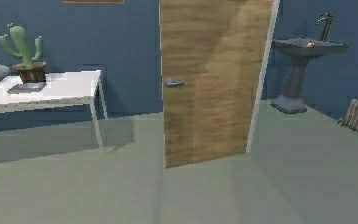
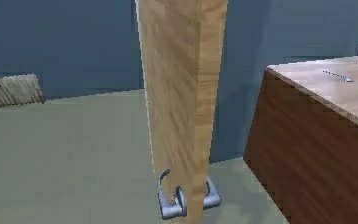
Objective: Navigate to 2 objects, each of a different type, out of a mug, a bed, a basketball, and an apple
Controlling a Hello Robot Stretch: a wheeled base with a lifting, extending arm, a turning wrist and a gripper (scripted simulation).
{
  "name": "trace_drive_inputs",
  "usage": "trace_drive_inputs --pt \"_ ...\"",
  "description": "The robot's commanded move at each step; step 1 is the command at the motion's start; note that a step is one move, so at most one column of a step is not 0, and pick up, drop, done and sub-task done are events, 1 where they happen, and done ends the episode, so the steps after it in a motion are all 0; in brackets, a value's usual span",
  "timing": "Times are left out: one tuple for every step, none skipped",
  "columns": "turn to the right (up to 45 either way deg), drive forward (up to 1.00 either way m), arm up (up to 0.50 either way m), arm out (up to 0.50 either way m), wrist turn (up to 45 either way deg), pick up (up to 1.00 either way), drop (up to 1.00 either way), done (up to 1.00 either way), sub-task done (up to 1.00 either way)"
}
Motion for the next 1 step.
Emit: trace_drive_inputs --pt "0.0 0.55 0.0 0.0 0.0 0.0 0.0 0.0 0.0"
